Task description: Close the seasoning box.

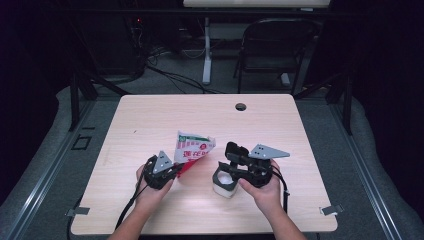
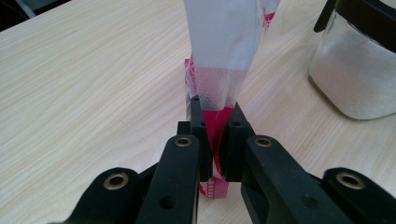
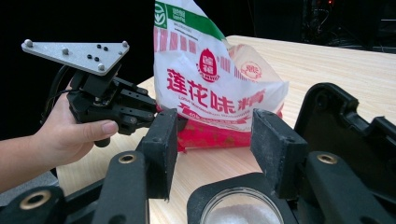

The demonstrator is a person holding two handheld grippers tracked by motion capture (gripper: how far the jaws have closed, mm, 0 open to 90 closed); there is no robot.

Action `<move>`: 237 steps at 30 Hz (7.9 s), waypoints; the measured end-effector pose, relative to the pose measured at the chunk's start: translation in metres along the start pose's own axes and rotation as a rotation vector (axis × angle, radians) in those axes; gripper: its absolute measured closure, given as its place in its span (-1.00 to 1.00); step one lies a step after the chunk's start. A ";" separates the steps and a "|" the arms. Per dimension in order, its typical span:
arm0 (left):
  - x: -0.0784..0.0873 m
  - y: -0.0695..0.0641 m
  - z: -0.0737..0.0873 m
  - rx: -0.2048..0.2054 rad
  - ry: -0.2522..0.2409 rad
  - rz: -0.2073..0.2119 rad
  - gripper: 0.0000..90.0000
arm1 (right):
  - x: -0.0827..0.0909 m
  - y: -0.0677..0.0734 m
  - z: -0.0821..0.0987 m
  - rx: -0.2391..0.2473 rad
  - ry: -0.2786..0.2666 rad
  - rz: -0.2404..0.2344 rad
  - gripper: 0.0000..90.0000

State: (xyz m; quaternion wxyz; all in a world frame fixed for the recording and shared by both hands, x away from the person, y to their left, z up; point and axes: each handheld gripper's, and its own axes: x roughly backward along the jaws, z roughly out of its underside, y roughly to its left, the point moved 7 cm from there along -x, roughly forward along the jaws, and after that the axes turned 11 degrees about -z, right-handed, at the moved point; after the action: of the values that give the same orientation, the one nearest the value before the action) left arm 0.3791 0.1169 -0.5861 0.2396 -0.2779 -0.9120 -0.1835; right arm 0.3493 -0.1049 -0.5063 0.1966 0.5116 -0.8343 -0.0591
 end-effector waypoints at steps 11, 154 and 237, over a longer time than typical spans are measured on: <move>0.007 0.020 -0.002 0.041 -0.015 -0.054 0.93 | 0.002 -0.002 0.000 -0.004 0.001 -0.008 0.17; 0.014 0.000 0.008 0.040 0.046 -0.044 -0.05 | 0.035 -0.043 0.010 0.087 0.110 0.224 0.89; 0.013 0.038 -0.003 0.129 0.005 -0.105 -0.02 | 0.014 -0.001 0.031 0.141 0.188 0.122 0.08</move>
State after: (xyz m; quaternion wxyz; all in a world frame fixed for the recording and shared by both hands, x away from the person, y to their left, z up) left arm 0.3931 0.1502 -0.5687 0.2495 -0.2131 -0.9346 -0.1377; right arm 0.3321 -0.1208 -0.5313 0.2405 0.4759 -0.8438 0.0600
